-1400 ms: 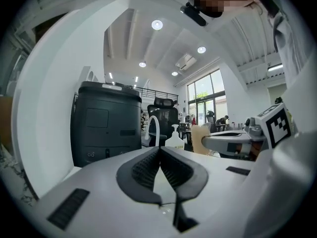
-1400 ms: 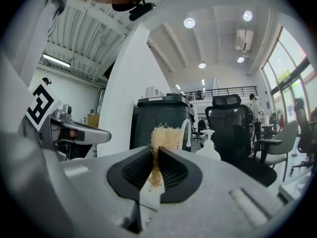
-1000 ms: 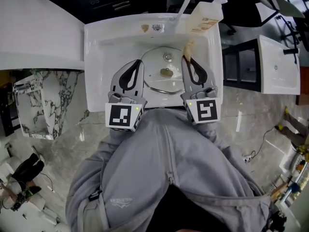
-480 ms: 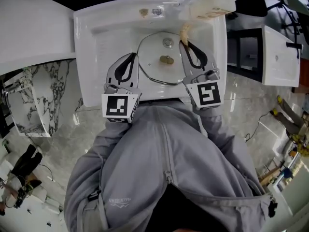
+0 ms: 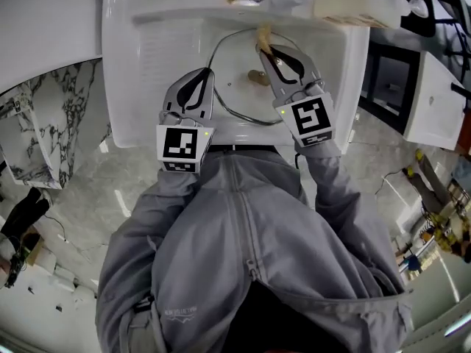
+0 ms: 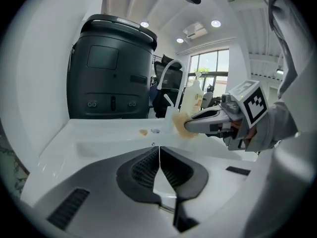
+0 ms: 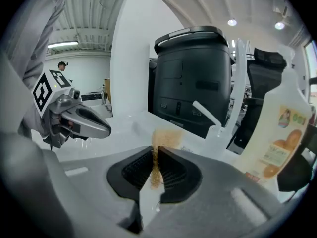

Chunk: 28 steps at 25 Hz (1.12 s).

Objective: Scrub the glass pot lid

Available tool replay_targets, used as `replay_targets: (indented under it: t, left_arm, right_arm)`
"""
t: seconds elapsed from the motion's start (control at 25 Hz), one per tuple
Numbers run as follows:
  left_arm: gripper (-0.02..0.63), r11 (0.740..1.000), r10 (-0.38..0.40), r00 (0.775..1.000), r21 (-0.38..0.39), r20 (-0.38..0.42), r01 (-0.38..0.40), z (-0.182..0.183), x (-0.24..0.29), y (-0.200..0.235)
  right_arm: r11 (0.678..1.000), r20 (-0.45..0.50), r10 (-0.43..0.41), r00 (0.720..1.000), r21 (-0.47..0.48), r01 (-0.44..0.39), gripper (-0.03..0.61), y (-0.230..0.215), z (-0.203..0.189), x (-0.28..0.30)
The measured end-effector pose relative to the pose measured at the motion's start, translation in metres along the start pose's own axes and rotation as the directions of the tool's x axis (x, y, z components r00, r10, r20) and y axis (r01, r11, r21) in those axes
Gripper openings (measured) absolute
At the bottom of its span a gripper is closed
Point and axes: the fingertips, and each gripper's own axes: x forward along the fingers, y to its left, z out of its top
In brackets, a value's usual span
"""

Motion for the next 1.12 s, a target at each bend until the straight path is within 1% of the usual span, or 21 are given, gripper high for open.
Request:
replay_targets:
  t: [0.28, 0.52, 0.64, 0.8, 0.96, 1.12]
  left_arm:
    - [0.009, 1.0, 0.02, 0.997, -0.015, -0.074, -0.021, -0.032, 0.014, 0.008]
    - [0.009, 0.999, 0.024, 0.991, -0.027, -0.131, -0.028, -0.053, 0.022, 0.009]
    - [0.011, 0.999, 0.027, 0.987, -0.036, -0.156, -0.033, -0.062, 0.026, 0.008]
    - [0.009, 0.999, 0.022, 0.978, -0.026, -0.206, -0.028, -0.075, 0.027, 0.004]
    - [0.009, 1.0, 0.008, 0.964, -0.024, -0.265, -0.015, -0.087, 0.029, 0.0]
    - [0.009, 1.0, 0.004, 0.943, 0.007, -0.333, -0.002, -0.097, 0.03, -0.003]
  right_arm:
    - [0.993, -0.111, 0.103, 0.988, -0.046, -0.109, 0.029, 0.008, -0.04, 0.041]
    - [0.98, -0.196, 0.171, 0.965, -0.062, -0.187, 0.029, 0.014, -0.067, 0.067]
    - [0.968, -0.246, 0.218, 0.944, -0.066, -0.241, 0.029, 0.019, -0.083, 0.077]
    - [0.952, -0.303, 0.262, 0.916, -0.075, -0.297, 0.029, 0.025, -0.101, 0.09]
    - [0.933, -0.385, 0.281, 0.879, -0.104, -0.344, 0.029, 0.03, -0.117, 0.103]
    - [0.904, -0.463, 0.28, 0.841, -0.167, -0.393, 0.029, 0.034, -0.131, 0.114]
